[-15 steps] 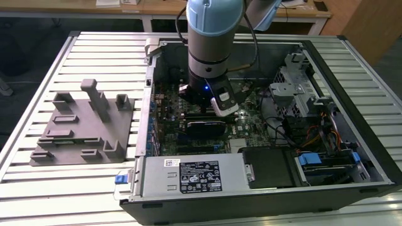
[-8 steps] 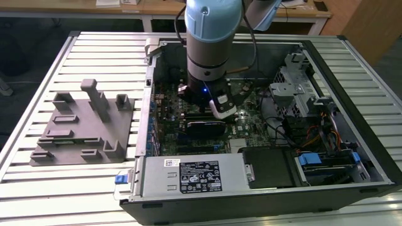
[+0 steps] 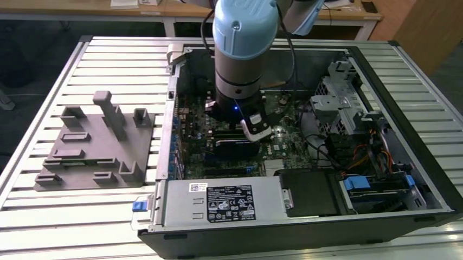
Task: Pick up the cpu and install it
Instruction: 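Install the second cpu locking lever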
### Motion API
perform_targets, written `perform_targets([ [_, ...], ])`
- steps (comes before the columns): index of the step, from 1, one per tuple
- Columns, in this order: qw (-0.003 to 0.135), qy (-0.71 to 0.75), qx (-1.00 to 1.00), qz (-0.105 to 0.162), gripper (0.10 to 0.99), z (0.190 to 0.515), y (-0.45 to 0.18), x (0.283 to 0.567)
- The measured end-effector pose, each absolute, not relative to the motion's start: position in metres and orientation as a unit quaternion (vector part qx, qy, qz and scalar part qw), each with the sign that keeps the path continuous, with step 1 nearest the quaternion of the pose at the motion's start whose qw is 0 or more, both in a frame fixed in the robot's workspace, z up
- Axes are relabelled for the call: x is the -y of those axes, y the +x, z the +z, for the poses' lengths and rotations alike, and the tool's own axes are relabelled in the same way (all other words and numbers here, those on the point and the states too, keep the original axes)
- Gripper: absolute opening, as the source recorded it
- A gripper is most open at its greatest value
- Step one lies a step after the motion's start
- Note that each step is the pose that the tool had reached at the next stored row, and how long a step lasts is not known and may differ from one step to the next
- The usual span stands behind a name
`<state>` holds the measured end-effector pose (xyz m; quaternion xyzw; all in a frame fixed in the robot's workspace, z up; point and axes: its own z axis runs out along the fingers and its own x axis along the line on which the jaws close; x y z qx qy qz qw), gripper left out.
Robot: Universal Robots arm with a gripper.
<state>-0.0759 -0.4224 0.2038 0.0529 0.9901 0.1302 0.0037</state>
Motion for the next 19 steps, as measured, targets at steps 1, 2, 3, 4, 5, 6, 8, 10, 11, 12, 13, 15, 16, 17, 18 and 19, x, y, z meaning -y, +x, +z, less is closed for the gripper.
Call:
perform_targets([
  [1, 0.004, 0.053, -0.990, 0.132, 0.106, 0.203, -0.076, 0.423],
  [2, 0.004, 0.053, -0.990, 0.134, 0.106, 0.203, -0.076, 0.425],
  [3, 0.003, 0.053, -0.989, 0.136, 0.106, 0.203, -0.076, 0.426],
  [4, 0.003, 0.053, -0.989, 0.137, 0.106, 0.203, -0.076, 0.428],
  [5, 0.003, 0.053, -0.989, 0.139, 0.106, 0.202, -0.077, 0.430],
  [6, 0.003, 0.053, -0.988, 0.142, 0.106, 0.202, -0.077, 0.431],
  [8, 0.003, 0.053, -0.987, 0.149, 0.106, 0.201, -0.078, 0.432],
  [10, 0.002, 0.053, -0.987, 0.155, 0.106, 0.200, -0.079, 0.433],
  [11, 0.002, 0.053, -0.986, 0.157, 0.106, 0.199, -0.080, 0.433],
  [12, 0.002, 0.053, -0.986, 0.159, 0.106, 0.198, -0.080, 0.433],
  [13, 0.002, 0.053, -0.986, 0.160, 0.106, 0.197, -0.081, 0.433],
  [15, 0.002, 0.053, -0.986, 0.161, 0.106, 0.195, -0.083, 0.433],
  [16, 0.002, 0.053, -0.986, 0.161, 0.106, 0.195, -0.084, 0.433],
  [17, 0.002, 0.053, -0.985, 0.161, 0.106, 0.194, -0.085, 0.433],
  [18, 0.002, 0.053, -0.985, 0.161, 0.106, 0.194, -0.086, 0.433],
  [19, 0.002, 0.053, -0.985, 0.162, 0.106, 0.193, -0.087, 0.433],
])
